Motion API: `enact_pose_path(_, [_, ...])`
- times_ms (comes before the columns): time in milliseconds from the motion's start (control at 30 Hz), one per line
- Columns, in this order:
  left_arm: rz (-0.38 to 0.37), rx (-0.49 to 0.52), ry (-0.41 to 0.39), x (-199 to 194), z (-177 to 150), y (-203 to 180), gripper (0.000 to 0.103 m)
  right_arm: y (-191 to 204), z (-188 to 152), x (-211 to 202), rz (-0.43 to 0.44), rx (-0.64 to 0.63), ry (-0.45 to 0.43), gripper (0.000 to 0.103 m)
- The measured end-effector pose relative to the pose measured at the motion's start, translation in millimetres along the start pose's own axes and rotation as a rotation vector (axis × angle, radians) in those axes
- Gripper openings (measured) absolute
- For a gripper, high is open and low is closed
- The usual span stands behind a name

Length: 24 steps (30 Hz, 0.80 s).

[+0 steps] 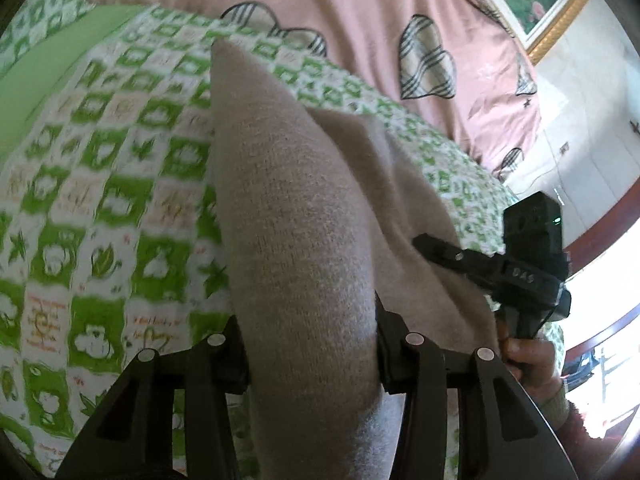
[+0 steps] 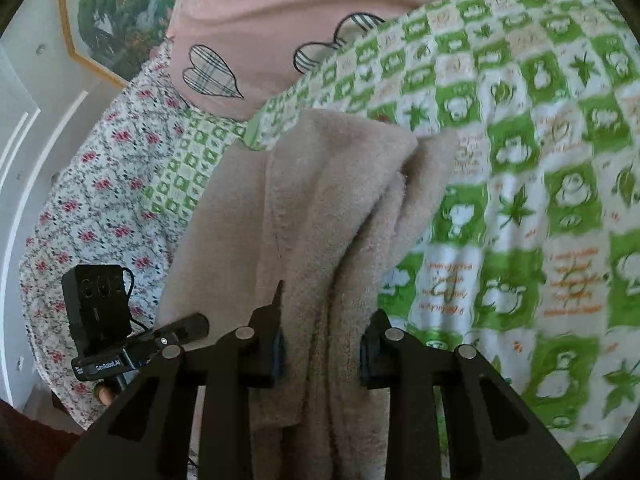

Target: Fold small clothes

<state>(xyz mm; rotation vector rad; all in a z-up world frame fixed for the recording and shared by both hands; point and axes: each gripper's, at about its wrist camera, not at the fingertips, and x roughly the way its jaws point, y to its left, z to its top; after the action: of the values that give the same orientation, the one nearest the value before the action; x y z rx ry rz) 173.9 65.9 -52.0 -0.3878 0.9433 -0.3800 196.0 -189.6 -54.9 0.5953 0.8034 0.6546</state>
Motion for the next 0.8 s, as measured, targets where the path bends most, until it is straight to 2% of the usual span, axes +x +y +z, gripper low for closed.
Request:
enact_pose_path(100, [0.024,-0.011,-0.002,7.3,-7.5,7.7,0.061,-3.7,-1.7,1.8,-0.052,-0.004,0.012,0.036])
enact_pose_path(167, [0.013,-0.022,-0.009,6.0,-8.7,11.3,0.064,-5.2,-1.7,0.2,-0.107,-0.009,0.021,0.056])
enact_pose_path(233, [0.021,-0.034,-0.018,-1.1,-10.0,17.4,0.069,-5.4,0.4,-9.8,-0.187,-0.014,0.002,0.065])
enact_pose_path(300, [0.029,-0.036,-0.037,-8.2,-5.9,19.8,0.069,-1.5,6.1,-27.3,-0.22,-0.021,-0.061,0.065])
enact_pose_path(400, [0.033,-0.052,-0.066,-17.5,2.6,24.8,0.069,3.6,18.4,-39.7,-0.199,-0.021,-0.126,0.065])
enact_pose_path(433, [0.039,-0.054,-0.068,-18.3,4.0,25.4,0.069,5.2,24.6,-37.7,-0.194,-0.025,-0.127,0.062])
enact_pose_path(533, [0.061,-0.054,-0.069,-15.1,8.0,25.1,0.069,4.2,38.9,-16.6,-0.208,-0.017,-0.085,0.033])
enact_pose_path(600, [0.065,-0.06,-0.061,-10.6,8.6,24.1,0.069,-2.3,44.7,5.4,-0.235,0.004,-0.023,0.03])
enact_pose_path(633, [0.066,-0.061,-0.057,-7.4,10.8,21.7,0.069,-3.2,45.8,10.3,-0.234,0.006,-0.008,0.015])
enact_pose_path(667, [0.071,-0.062,-0.052,-5.3,10.9,20.0,0.067,-3.1,48.0,11.2,-0.227,0.002,-0.01,0.009])
enact_pose_path(733, [0.09,-0.045,-0.043,-1.5,10.7,11.9,0.065,5.6,56.3,-2.6,-0.196,-0.029,-0.079,0.008])
enact_pose_path(800, [0.124,-0.004,-0.043,1.6,10.5,2.4,0.066,12.1,64.8,-17.7,-0.201,-0.043,-0.14,0.007])
